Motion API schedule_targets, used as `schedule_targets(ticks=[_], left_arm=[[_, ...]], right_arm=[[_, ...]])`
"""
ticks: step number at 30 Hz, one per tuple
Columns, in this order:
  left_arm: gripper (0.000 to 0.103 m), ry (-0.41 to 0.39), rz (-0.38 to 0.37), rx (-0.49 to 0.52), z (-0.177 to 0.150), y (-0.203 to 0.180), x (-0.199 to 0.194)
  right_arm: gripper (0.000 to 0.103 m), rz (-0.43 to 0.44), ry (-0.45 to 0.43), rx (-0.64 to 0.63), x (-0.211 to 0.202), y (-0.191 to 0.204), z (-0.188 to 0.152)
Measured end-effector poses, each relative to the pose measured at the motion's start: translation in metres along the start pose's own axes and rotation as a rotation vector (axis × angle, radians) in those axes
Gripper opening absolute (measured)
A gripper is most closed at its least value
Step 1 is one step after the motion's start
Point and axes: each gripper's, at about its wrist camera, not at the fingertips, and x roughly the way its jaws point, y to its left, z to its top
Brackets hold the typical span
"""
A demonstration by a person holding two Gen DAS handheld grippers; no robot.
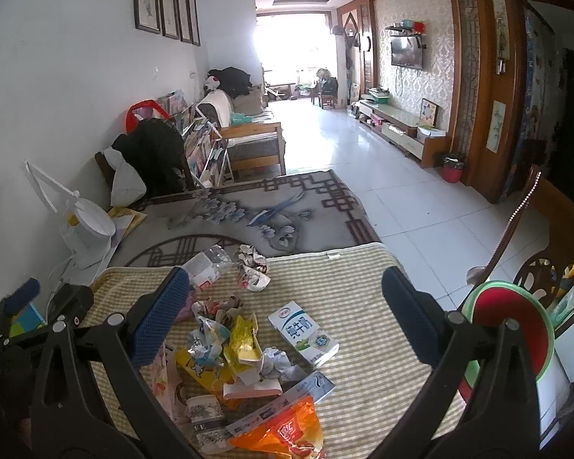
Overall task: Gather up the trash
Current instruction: 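Grasp the strawberry wrapper with the left tool while the right tool grasps the white paper cup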
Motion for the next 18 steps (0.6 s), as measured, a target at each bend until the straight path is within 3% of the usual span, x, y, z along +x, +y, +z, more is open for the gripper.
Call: schedule_targets(ticks=[4,11,13,15,18], left_arm=[[0.095,0.101,0.063,-0.093,-0.013,0.042,0.024],[0.095,0.21,0.139,-0.062,-0.055,0.092,0.046],[0.095,0.265,0.109,-0.074,-0.066,0.101,0.053],[0.095,0.303,0.071,-0.088,-0.075,0.109,0.057],[0.091,0.353,0.003,-0.122,-0.093,0.12,0.064]], right_arm=[[0.1,0.123,0.151,-0.042,0.024,0.015,-0.025],[0.099,0.427,0.505,-0.089,0.082,0.065,-0.105],[0.091,0.445,0.575,-0.086,0.095,0.073,-0.121],[0.075,0.427,0.641,-0.084,0.107,0.075,-0.135],[0.062,0.385,0.681,-0.104,0.116,0.077,-0.147]])
